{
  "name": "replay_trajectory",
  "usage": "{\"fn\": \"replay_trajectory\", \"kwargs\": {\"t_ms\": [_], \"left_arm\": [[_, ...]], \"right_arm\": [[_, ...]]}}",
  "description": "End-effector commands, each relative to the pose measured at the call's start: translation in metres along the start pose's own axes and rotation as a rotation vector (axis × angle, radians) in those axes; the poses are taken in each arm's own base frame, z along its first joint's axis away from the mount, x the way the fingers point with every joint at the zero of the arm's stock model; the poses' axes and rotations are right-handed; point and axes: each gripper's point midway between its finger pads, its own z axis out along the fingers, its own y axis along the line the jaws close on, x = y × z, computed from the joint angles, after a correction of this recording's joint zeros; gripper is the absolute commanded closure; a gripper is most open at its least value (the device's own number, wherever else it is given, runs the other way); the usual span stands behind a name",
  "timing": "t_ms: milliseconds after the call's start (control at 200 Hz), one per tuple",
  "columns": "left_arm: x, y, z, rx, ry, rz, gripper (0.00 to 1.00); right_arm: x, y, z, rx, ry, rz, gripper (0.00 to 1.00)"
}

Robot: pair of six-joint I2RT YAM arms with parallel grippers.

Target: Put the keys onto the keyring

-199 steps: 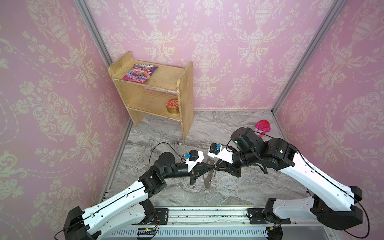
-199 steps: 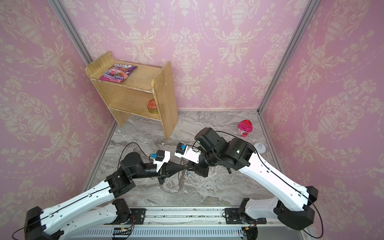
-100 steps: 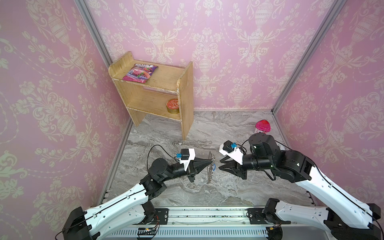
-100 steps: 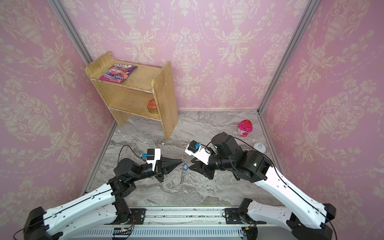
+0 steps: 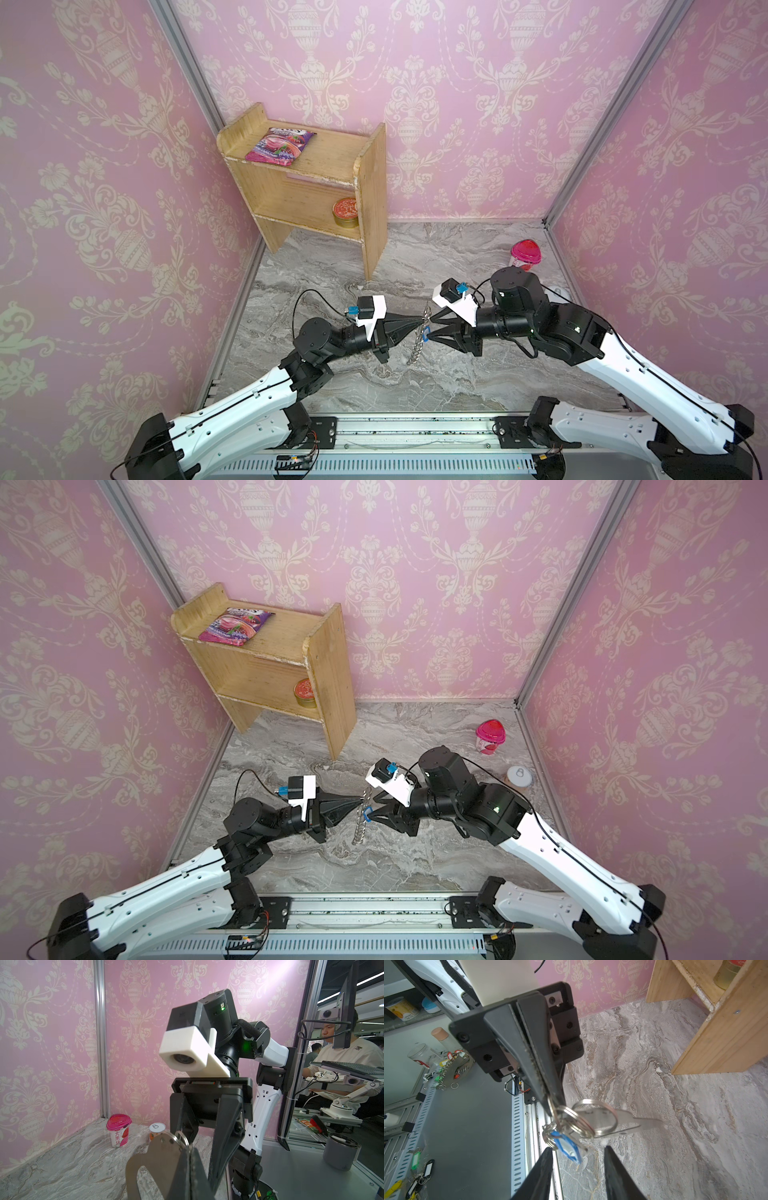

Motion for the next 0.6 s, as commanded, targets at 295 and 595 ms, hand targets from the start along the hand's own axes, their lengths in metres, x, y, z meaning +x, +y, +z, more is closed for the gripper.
{"fn": "replay_trajectory", "kwargs": {"t_ms": [295, 595], "left_arm": [[-0.022, -0.003, -0.002, -0.002, -0.070, 0.021, 1.00], [-0.022, -0.003, -0.004, -0.015, -0.067, 0.030, 1.00]], "right_arm": [[0.006, 0.007, 0.020, -0.100, -0.018, 0.062, 0.61], [0.006, 0.007, 0.010, -0.073, -0.035, 0.057, 0.94]]}}
